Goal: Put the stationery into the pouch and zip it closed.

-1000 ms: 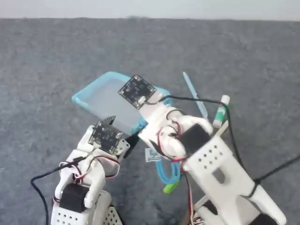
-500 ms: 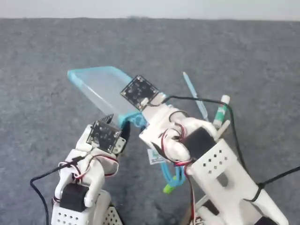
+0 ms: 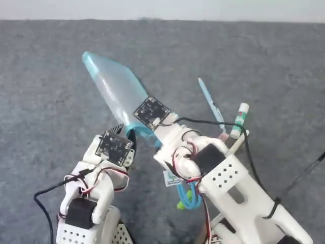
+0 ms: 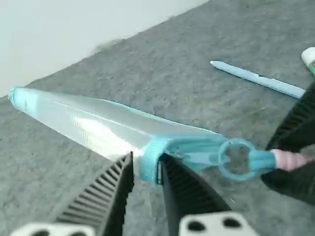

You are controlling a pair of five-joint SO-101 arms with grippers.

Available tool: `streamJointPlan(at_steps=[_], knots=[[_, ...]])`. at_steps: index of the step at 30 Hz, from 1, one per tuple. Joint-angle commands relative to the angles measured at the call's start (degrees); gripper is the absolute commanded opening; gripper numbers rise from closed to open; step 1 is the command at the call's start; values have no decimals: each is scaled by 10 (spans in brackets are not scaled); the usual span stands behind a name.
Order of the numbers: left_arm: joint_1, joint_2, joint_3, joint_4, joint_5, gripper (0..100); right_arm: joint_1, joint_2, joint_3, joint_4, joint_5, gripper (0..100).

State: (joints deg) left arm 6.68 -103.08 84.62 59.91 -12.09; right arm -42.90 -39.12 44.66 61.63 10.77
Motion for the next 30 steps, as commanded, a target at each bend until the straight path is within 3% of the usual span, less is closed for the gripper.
streamJointPlan(at_steps=[1,17,22,30], knots=[[-9,0,-2,-18,-6,66,1,-25,4,0,11,6],[-11,-1,-2,-18,-8,66,73,-32,73,-36,33,6],[-11,-1,12,-39,-8,73,73,-60,40,4,30,6],[-11,-1,27,-46,-6,180,72,-199,8,87,30,6]])
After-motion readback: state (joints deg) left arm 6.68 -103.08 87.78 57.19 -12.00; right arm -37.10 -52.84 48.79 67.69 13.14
